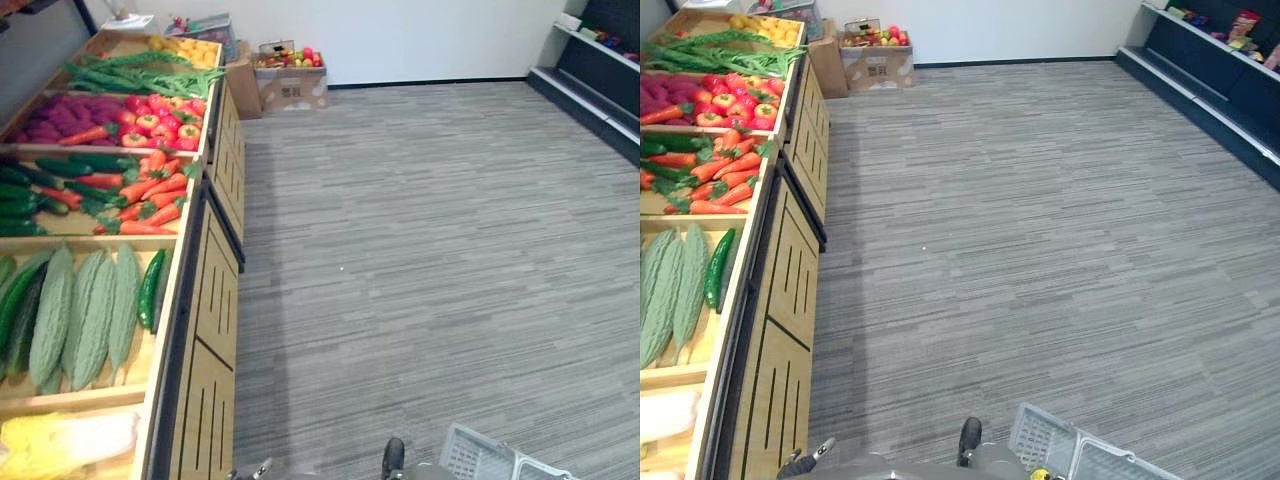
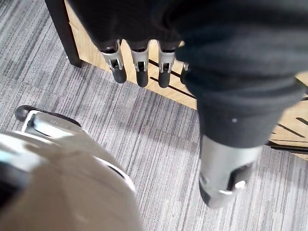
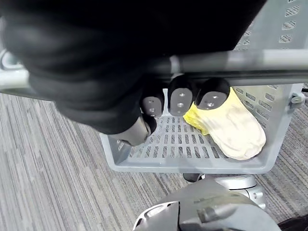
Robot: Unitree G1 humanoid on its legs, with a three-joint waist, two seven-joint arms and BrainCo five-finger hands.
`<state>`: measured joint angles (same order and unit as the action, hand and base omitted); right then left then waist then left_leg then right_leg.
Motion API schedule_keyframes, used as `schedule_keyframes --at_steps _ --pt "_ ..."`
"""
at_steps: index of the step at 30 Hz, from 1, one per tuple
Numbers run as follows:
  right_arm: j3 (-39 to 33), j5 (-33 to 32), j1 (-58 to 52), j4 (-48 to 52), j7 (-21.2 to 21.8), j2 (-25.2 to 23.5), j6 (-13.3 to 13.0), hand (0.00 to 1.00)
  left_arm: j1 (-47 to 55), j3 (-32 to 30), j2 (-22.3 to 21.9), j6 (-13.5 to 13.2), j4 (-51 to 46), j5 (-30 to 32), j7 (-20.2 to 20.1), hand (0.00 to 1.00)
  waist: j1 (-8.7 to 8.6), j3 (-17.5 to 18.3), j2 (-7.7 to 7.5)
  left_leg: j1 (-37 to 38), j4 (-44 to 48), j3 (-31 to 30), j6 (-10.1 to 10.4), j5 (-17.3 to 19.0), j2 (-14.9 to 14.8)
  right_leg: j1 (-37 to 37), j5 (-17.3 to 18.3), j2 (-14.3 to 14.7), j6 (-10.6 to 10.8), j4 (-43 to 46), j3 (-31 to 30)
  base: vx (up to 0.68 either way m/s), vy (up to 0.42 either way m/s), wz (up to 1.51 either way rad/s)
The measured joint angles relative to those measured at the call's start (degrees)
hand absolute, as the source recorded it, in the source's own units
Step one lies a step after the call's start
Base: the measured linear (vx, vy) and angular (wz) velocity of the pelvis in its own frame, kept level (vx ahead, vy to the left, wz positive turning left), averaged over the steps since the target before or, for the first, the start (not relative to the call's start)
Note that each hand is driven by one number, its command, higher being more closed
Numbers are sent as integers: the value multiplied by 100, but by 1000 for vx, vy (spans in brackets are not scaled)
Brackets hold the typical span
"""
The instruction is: Pick vegetable in the basket
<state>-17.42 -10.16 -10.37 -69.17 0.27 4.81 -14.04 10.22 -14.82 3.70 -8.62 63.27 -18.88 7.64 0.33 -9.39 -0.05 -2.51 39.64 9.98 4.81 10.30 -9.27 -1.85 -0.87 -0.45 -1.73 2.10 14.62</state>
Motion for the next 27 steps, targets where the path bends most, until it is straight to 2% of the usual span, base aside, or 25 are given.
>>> schedule_keyframes --at_steps 1,2,3,4,5,6,7,10,11,13,15,16,17,18,19,20,21,22,23,24,25,26,27 --pt "58 10 -42 129 4 -12 -1 100 78 -169 -136 -3 -71 1 2 0 60 20 55 -269 444 75 -342 -415 -139 90 69 100 14 -154 9 51 -146 -49" --pt "98 11 -51 194 10 2 -12 100 83 -261 -192 -12 -57 3 1 0 120 25 141 -420 700 112 -343 -572 -314 -5 170 94 -94 446 83 136 -141 -39" --pt "87 4 -109 387 21 -22 -25 100 161 -333 -211 -45 -163 2 -28 0 150 -67 6 -719 1405 172 -359 -702 -317 -273 1163 -169 -85 1793 111 179 -149 -11" --pt "-19 -56 -70 445 -10 -34 -21 100 146 -435 -264 -11 -215 35 -25 0 124 -181 99 -852 1680 -74 -321 -345 -233 -209 1571 -151 -76 2013 49 118 -122 -5" --pt "-28 -130 -62 447 -15 -22 -21 100 148 -438 -306 -3 -230 87 -40 0 144 -176 99 -881 1606 -91 -327 -152 -177 -166 1592 -148 -106 2004 -17 58 -111 -18" --pt "-16 -152 21 481 -14 -28 -21 100 217 -475 -351 -17 -286 170 -66 0 240 -180 92 -936 1309 82 -295 94 -83 -108 1599 -148 -96 1964 -142 28 -52 -37" --pt "-2 -152 33 552 -12 -47 -28 100 256 -471 -362 -20 -302 175 -65 0 261 -180 89 -943 1053 164 -285 142 -53 -62 1596 -149 -91 1904 -177 86 -69 -42" --pt "50 -168 28 731 2 -39 -63 100 457 -472 -430 -16 -489 179 -51 0 278 -174 96 -940 -581 344 -209 88 59 183 1587 -150 -56 1705 -265 137 -28 -17" --pt "51 -193 30 779 9 -29 -74 100 488 -475 -489 -20 -522 174 -45 0 297 -172 92 -936 -1135 335 -142 -4 102 216 1609 -150 -24 1680 -319 128 29 -25" --pt "117 -222 79 803 34 -6 -212 100 580 -551 -563 -63 -530 172 12 0 333 -161 112 -934 -2355 308 -55 -454 164 276 1704 -149 56 1664 -492 216 74 -39" --pt "220 -234 19 803 153 -10 -326 100 652 -578 -601 -85 -523 174 65 0 338 -135 155 -915 -2788 358 -11 -761 156 414 1840 -144 167 1655 -555 304 180 -23" --pt "213 -256 -3 800 210 -13 -349 100 657 -574 -604 -80 -504 182 70 0 336 -96 216 -889 -2934 369 -44 -878 157 537 1950 -143 261 1652 -597 308 207 -17" --pt "204 -266 -5 793 217 -8 -356 100 684 -573 -619 -77 -494 184 68 0 337 -74 227 -868 -2928 375 -184 -980 167 599 2011 -155 316 1653 -651 444 305 -27" --pt "205 -257 -3 752 221 -16 -356 100 705 -562 -595 -73 -420 196 66 0 378 -2 106 -780 -2881 503 -379 -1164 299 710 2089 -311 428 1589 -791 411 265 -33" --pt "211 -193 -3 747 241 -47 -373 100 712 -519 -509 -58 -367 219 67 0 399 131 6 -803 -2741 575 -496 -1050 460 786 2126 -488 542 1434 -859 499 322 -28" --pt "209 -150 -8 733 245 -57 -373 100 708 -495 -470 -55 -338 220 68 0 393 223 -27 -831 -2662 601 -536 -917 533 823 2126 -572 593 1340 -861 462 241 -18" --pt "203 -101 -5 620 258 -56 -372 100 711 -388 -356 -47 -218 275 71 0 371 448 -37 -858 -2557 689 -672 -614 678 806 2035 -710 740 1439 -922 483 234 1" --pt "203 -90 57 514 244 -18 -371 100 655 -301 -271 10 -105 407 70 0 335 465 -115 -817 -2468 673 -727 -464 789 600 1936 -813 896 2005 -1031 481 232 9" --pt "198 -92 61 516 245 -9 -373 100 602 -256 -233 29 -81 435 76 0 300 505 -99 -784 -2438 665 -753 -409 821 459 1877 -858 1004 2383 -1083 432 237 25" --pt "203 -94 81 514 242 -4 -380 100 520 -87 -116 50 -7 456 72 0 289 526 -105 -641 -2433 663 -799 -235 905 57 1662 -947 1351 3380 -1268 393 213 24" --pt "220 -95 149 528 243 -12 -423 100 452 101 -1 44 -7 497 66 0 253 522 -172 -456 -2479 629 -852 -72 1009 -355 1162 -1026 1648 4339 -1472 381 183 23" --pt "231 -95 180 529 243 -20 -460 100 424 214 68 42 -13 507 60 0 199 531 -192 -326 -2556 561 -891 -13 1079 -521 837 -1097 1683 4815 -1478 364 133 38" --pt "252 -91 191 551 249 -26 -547 100 323 391 196 44 -15 503 47 0 99 501 -242 -51 -2719 424 -916 39 1205 -794 725 -1288 1629 5572 -1377 291 73 43"
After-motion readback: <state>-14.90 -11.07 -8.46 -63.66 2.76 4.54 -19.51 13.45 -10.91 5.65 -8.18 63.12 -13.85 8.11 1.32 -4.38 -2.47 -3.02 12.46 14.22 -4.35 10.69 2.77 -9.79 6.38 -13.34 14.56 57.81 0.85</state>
